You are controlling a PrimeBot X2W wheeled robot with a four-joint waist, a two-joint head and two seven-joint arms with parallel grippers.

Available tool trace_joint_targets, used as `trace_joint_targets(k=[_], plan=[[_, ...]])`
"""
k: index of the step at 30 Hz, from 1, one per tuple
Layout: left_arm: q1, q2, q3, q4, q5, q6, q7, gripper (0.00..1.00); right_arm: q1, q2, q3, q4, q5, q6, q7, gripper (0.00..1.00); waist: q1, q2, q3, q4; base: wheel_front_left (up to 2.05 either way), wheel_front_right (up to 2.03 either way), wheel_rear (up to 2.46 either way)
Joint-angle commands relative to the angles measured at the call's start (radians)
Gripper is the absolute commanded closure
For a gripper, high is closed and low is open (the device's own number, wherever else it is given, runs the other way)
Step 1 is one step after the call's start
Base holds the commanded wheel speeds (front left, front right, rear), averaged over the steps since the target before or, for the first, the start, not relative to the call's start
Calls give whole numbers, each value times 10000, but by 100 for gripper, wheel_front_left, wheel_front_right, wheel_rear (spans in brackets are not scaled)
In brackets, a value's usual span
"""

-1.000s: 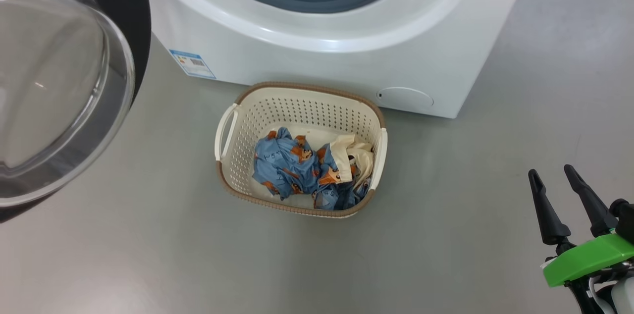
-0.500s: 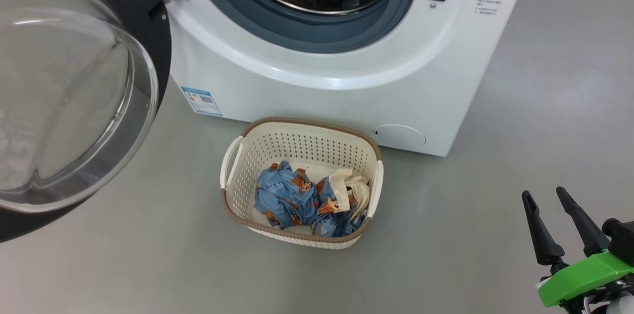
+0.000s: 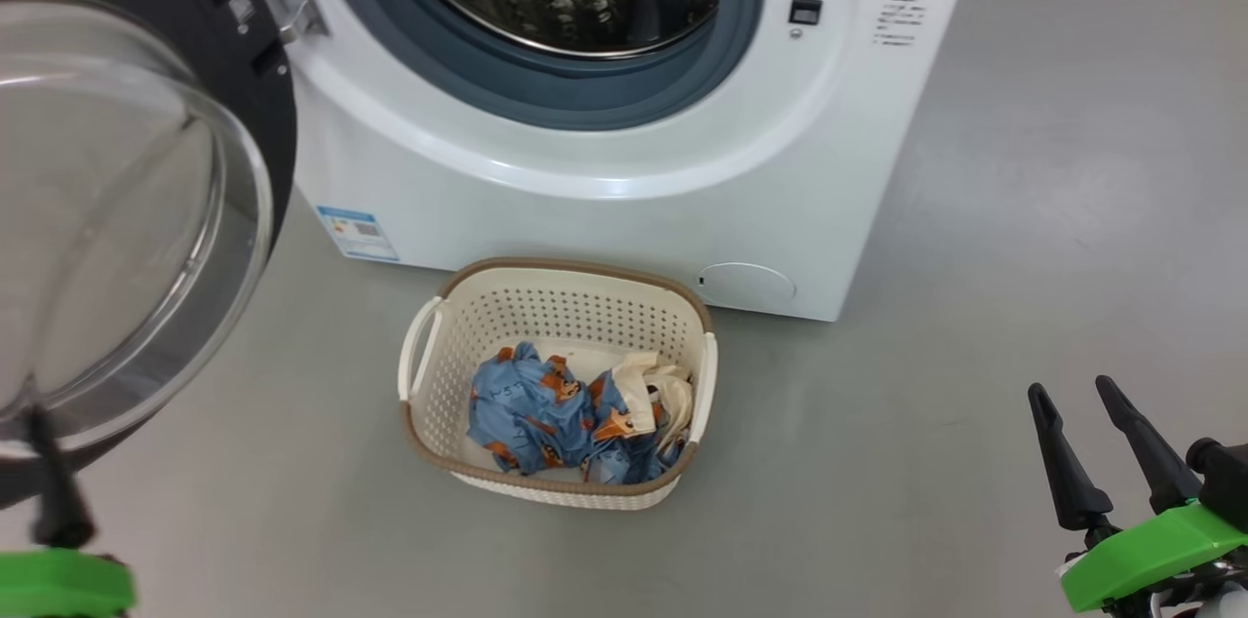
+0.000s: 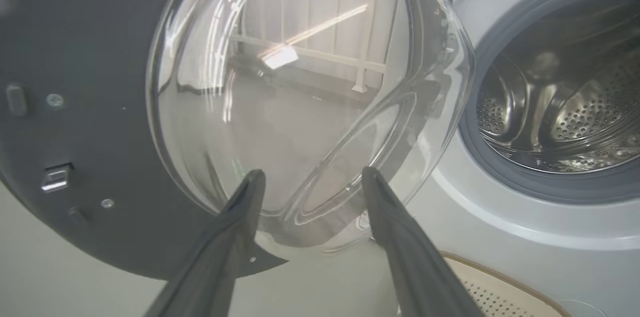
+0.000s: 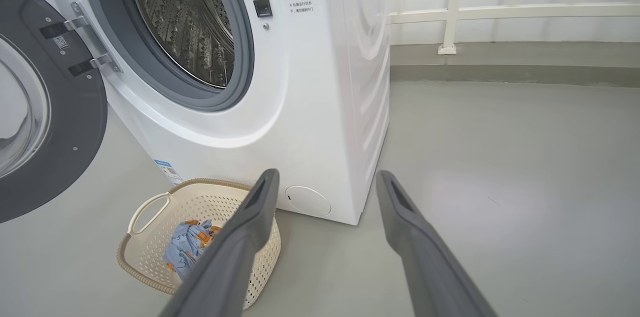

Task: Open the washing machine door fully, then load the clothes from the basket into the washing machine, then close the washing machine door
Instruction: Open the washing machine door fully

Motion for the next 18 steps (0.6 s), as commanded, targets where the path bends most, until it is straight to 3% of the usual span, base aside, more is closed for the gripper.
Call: trace_joint_targets(k=[1, 18], plan=[[105, 327, 106, -386, -92, -14, -53, 0, 44, -163, 177, -236, 86, 29, -122, 0, 0, 0, -42, -187, 0, 0, 0], [663, 572, -2016, -1218, -1236, -15, -53, 0, 142, -64, 40, -317, 59, 29, -122, 0, 0, 0, -36, -1576, 0, 0, 0]])
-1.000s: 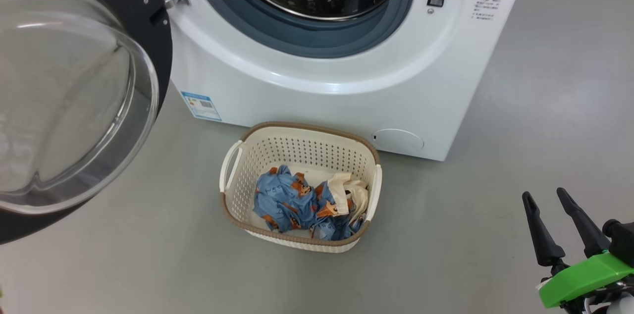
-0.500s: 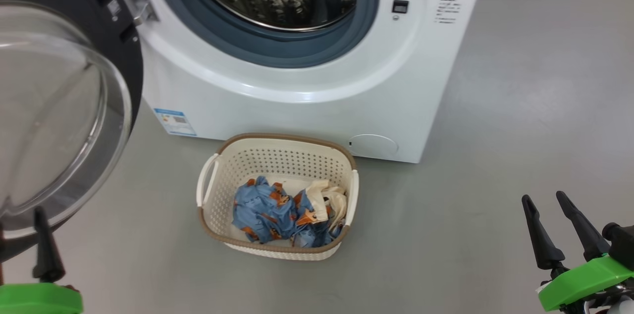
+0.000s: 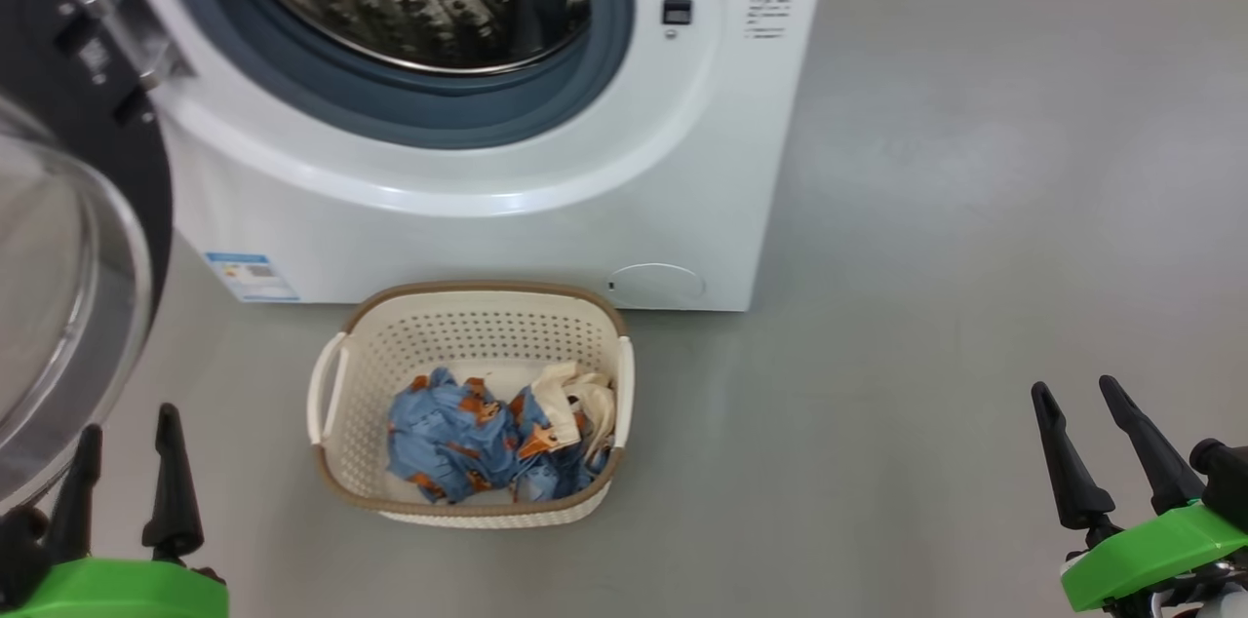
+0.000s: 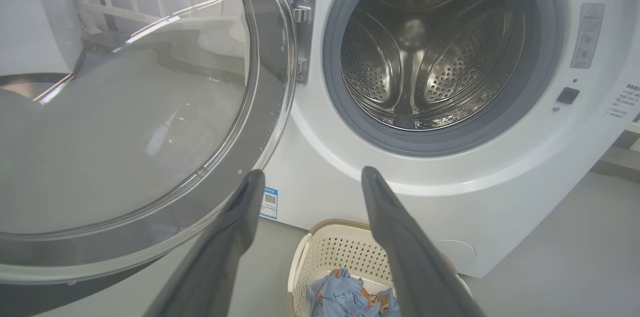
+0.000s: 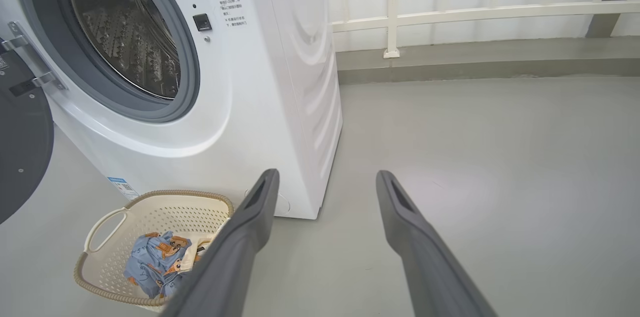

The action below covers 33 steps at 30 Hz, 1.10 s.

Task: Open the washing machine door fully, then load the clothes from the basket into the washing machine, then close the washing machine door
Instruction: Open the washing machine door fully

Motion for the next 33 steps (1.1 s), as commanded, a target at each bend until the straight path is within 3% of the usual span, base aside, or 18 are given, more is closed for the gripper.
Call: trace_joint_targets(k=[1, 13, 33], plan=[[-36, 409, 220, -281, -144, -15, -53, 0, 115, -161, 166, -272, 59, 29, -122, 0, 0, 0, -14, -352, 0, 0, 0], [237, 660, -435, -582, -391, -15, -53, 0, 239, -92, 130, -338, 65, 29, -122, 0, 0, 0, -168, -1288, 0, 0, 0], [132, 864, -972, -702, -384, -15, -53, 0, 364, 66, -137, -422, 22, 29, -122, 0, 0, 0, -138, -1575, 0, 0, 0]])
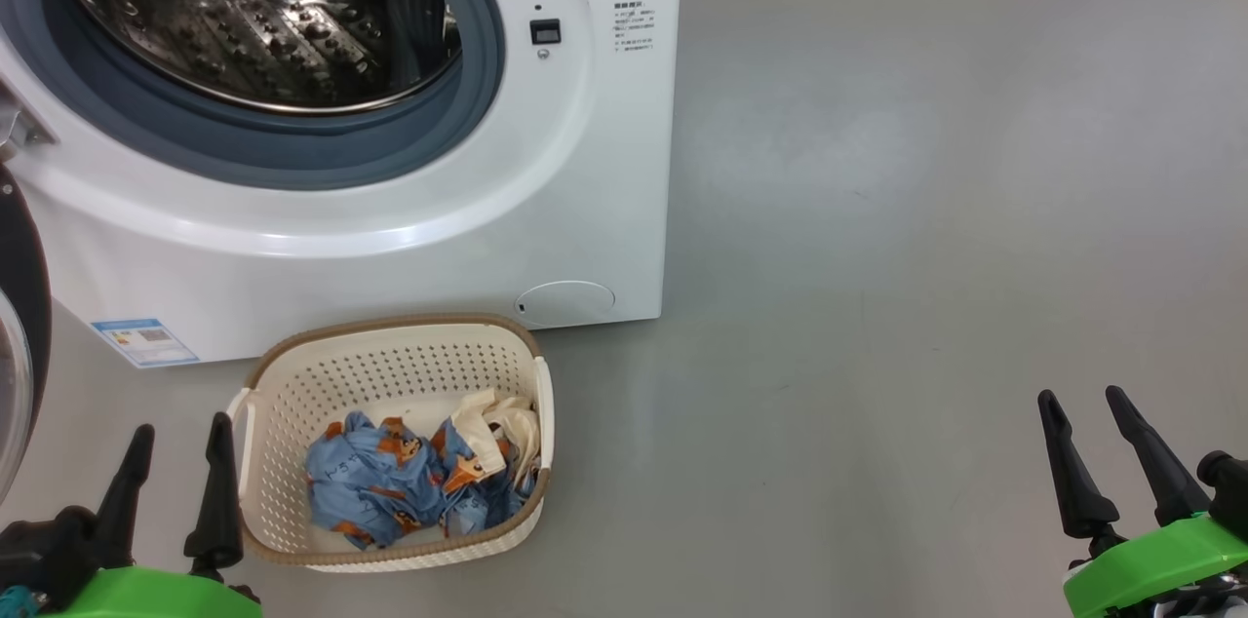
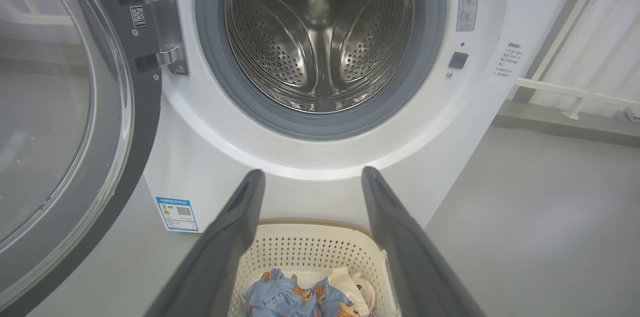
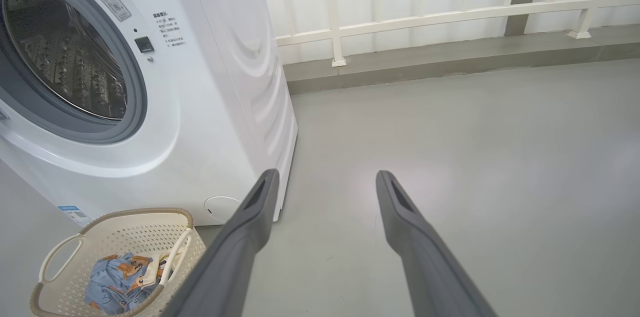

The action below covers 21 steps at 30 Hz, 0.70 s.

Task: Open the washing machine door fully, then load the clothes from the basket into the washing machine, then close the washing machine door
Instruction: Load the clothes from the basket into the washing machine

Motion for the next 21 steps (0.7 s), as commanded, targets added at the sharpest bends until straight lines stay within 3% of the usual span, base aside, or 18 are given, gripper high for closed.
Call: trace_joint_targets(k=[1, 13, 21], plan=[[-265, 335, 275, -224, -27, -15, -53, 0, 125, -167, 152, -276, 17, 29, -122, 0, 0, 0, 13, 33, 0, 0, 0], [-275, 451, 82, -158, -5, -15, -53, 0, 107, -154, 147, -281, -21, 29, -122, 0, 0, 0, 7, 104, 2, -9, 7], [-324, 525, 9, -187, 36, -15, -53, 0, 53, -128, 152, -286, -12, 29, -122, 0, 0, 0, 70, 108, 48, -143, 95]])
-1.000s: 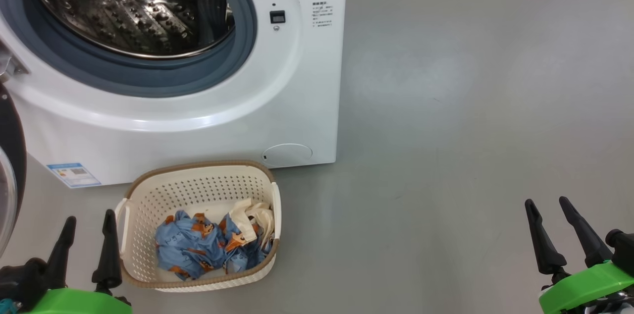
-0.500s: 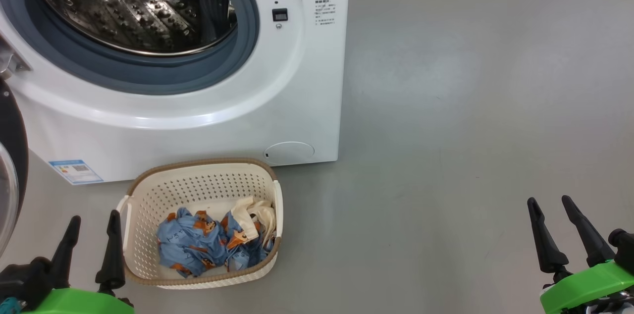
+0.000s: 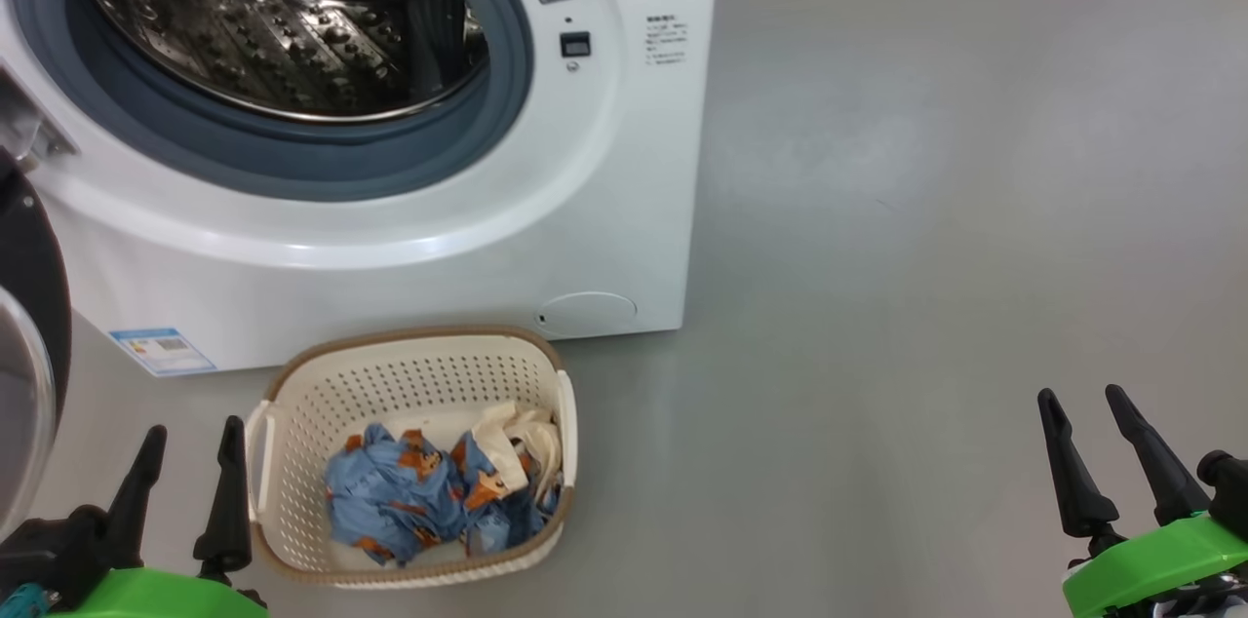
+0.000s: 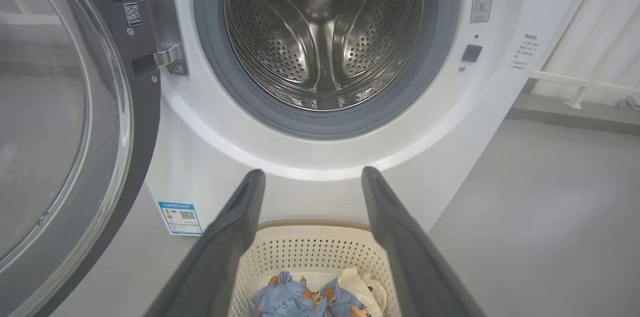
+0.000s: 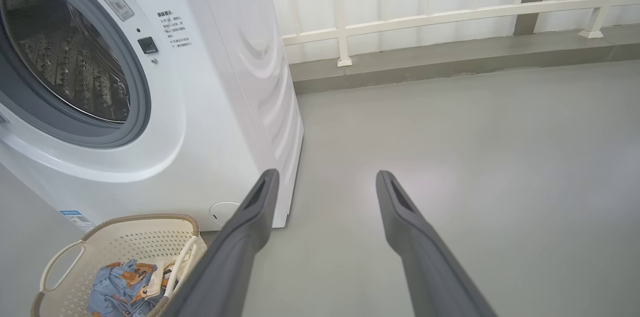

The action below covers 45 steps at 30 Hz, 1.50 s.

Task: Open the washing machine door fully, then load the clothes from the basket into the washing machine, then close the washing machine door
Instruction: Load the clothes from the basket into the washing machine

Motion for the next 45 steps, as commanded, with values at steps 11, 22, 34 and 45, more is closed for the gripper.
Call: trace_joint_targets(k=[11, 22, 34, 45], plan=[[-414, 390, 325, -249, 118, -15, -53, 0, -17, -52, 167, -259, -27, 29, -122, 0, 0, -1, 167, -12, 105, -172, 67], [-453, 242, 207, -162, 119, -15, -53, 0, -111, 59, 229, -292, -65, 29, -122, 0, 0, -1, 287, 21, 30, -31, 0], [-558, -368, -417, 1296, 307, -15, -53, 0, -293, 329, 465, -341, -142, 29, -122, 0, 0, -1, 752, 25, 0, 0, 0], [-1597, -476, -1585, 3953, 230, -15, -53, 0, -778, 567, 832, -359, -211, 29, -122, 0, 0, -1, 1576, -141, 0, 0, 0]])
